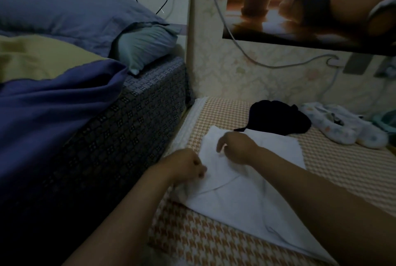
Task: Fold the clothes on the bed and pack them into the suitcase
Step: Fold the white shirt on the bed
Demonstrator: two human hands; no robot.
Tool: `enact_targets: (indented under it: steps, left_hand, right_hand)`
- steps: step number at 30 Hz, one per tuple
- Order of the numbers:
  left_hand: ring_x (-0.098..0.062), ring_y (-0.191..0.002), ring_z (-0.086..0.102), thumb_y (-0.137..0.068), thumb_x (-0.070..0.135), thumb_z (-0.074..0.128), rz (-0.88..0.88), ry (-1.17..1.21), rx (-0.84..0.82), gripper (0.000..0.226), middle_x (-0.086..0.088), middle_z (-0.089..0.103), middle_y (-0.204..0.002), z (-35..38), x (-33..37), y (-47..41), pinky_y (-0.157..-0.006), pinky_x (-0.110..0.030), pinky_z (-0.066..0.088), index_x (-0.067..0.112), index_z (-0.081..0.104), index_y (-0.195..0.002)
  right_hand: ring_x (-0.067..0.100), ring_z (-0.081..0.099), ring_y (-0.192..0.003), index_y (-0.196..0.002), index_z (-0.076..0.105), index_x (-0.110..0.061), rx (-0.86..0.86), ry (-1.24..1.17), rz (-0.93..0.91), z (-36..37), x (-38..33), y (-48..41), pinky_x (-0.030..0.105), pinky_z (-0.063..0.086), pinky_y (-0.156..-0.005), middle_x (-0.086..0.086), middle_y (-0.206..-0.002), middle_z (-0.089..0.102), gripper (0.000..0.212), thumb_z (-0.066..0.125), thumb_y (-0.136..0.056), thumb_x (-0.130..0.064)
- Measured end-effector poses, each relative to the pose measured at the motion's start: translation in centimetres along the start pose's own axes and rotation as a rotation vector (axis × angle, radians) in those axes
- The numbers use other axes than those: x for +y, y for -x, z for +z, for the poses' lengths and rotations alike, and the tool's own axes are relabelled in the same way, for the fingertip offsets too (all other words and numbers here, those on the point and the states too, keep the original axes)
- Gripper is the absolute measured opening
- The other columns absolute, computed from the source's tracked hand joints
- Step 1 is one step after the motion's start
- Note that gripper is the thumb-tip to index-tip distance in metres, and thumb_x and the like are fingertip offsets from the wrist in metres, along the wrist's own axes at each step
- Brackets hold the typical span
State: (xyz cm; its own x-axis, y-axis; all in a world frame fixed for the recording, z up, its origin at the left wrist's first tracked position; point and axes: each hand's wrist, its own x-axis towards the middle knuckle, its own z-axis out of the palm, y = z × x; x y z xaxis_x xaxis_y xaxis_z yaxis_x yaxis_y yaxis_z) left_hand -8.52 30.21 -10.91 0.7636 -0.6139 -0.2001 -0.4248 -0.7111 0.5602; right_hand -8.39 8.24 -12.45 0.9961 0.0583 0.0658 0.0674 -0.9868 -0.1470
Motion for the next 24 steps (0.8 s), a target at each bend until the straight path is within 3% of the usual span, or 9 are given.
enact_targets:
  steps: [2, 3, 6, 10, 14, 17, 21, 23, 24]
  left_hand:
    - [-0.020, -0.075, 0.063, -0.090, 0.030, 0.059, 0.015, 0.023, 0.274, 0.020, -0.004, 0.067, -0.080, 0.6, -0.2, -0.9, -0.067, -0.035, 0.052, 0.015, 0.069, -0.080]
    - [-0.021, -0.079, 0.062, -0.089, 0.025, 0.060, 0.009, -0.010, 0.283, 0.013, -0.003, 0.066, -0.083, 1.0, -0.4, -1.1, -0.067, -0.032, 0.050, 0.015, 0.067, -0.084]
    - [-0.021, -0.093, 0.058, -0.087, 0.019, 0.058, -0.085, -0.156, 0.124, 0.017, -0.007, 0.062, -0.102, 2.4, -1.7, -1.0, -0.071, -0.025, 0.040, 0.012, 0.063, -0.102]
    - [-0.025, -0.104, 0.056, -0.085, 0.020, 0.062, -0.124, -0.084, 0.166, 0.032, -0.011, 0.058, -0.113, 2.0, -2.5, -1.1, -0.071, -0.023, 0.037, 0.009, 0.056, -0.114]
    - [-0.029, -0.098, 0.062, -0.080, 0.025, 0.067, -0.174, -0.050, 0.048, 0.035, -0.012, 0.061, -0.097, 1.6, -2.4, -1.3, -0.052, -0.024, 0.035, -0.002, 0.063, -0.101]
    - [-0.026, -0.089, 0.065, -0.074, 0.027, 0.070, -0.181, -0.077, -0.006, 0.035, -0.008, 0.060, -0.087, 1.4, -2.2, -1.5, -0.044, -0.023, 0.033, -0.004, 0.064, -0.089]
    - [-0.023, -0.078, 0.061, -0.076, 0.026, 0.065, -0.133, -0.146, -0.040, 0.022, -0.010, 0.063, -0.084, 0.3, 0.1, -1.6, -0.056, -0.028, 0.042, 0.007, 0.067, -0.087]
    - [-0.022, -0.079, 0.057, -0.079, 0.023, 0.061, -0.081, -0.127, -0.048, 0.021, -0.009, 0.061, -0.091, -0.1, 2.1, -1.6, -0.062, -0.031, 0.043, 0.009, 0.064, -0.093]
    - [-0.021, -0.081, 0.058, -0.080, 0.023, 0.061, -0.050, -0.114, -0.048, 0.023, -0.009, 0.063, -0.095, -0.1, 3.3, -1.5, -0.064, -0.032, 0.045, 0.009, 0.064, -0.097]
  right_hand:
    - [0.022, 0.055, -0.104, -0.099, 0.070, -0.025, 0.073, -0.037, -0.070, 1.4, -1.2, -0.4, 0.034, 0.043, -0.091, 0.003, -0.115, 0.059, 0.030, 0.053, -0.084, -0.005]
    - [0.021, 0.055, -0.104, -0.101, 0.069, -0.026, 0.029, -0.013, -0.110, 2.3, -1.7, -0.5, 0.034, 0.042, -0.092, 0.002, -0.115, 0.060, 0.030, 0.053, -0.084, -0.006]
    - [0.022, 0.055, -0.108, -0.108, 0.065, -0.025, -0.085, 0.038, -0.127, 4.3, -2.5, -1.0, 0.033, 0.041, -0.097, 0.001, -0.121, 0.058, 0.032, 0.053, -0.085, -0.006]
    - [0.028, 0.056, -0.111, -0.118, 0.063, -0.018, -0.004, 0.068, -0.160, 4.6, -2.3, -3.9, 0.039, 0.044, -0.095, 0.008, -0.126, 0.055, 0.039, 0.061, -0.082, -0.002]
    - [0.025, 0.045, -0.129, -0.141, 0.047, -0.024, -0.166, 0.158, -0.195, 4.0, -3.4, -5.6, 0.036, 0.038, -0.104, 0.004, -0.146, 0.043, 0.049, 0.056, -0.094, -0.028]
    - [0.029, 0.052, -0.119, -0.131, 0.057, -0.019, -0.205, 0.253, -0.178, 3.0, -3.7, -5.8, 0.037, 0.042, -0.094, 0.009, -0.130, 0.056, 0.037, 0.049, -0.095, -0.017]
    - [0.030, 0.058, -0.109, -0.124, 0.060, -0.012, -0.180, 0.308, -0.082, 0.4, -1.7, -3.7, 0.038, 0.046, -0.089, 0.014, -0.122, 0.060, 0.031, 0.051, -0.094, -0.011]
    - [0.019, 0.060, -0.094, -0.139, 0.048, -0.013, -0.143, 0.144, -0.047, -0.7, 0.5, -2.2, 0.024, 0.044, -0.083, 0.014, -0.114, 0.063, 0.045, 0.051, -0.094, -0.010]
    - [0.012, 0.057, -0.081, -0.150, 0.031, -0.015, -0.115, 0.034, -0.043, -1.2, 1.8, -1.3, 0.014, 0.040, -0.077, 0.013, -0.105, 0.065, 0.058, 0.049, -0.096, -0.011]
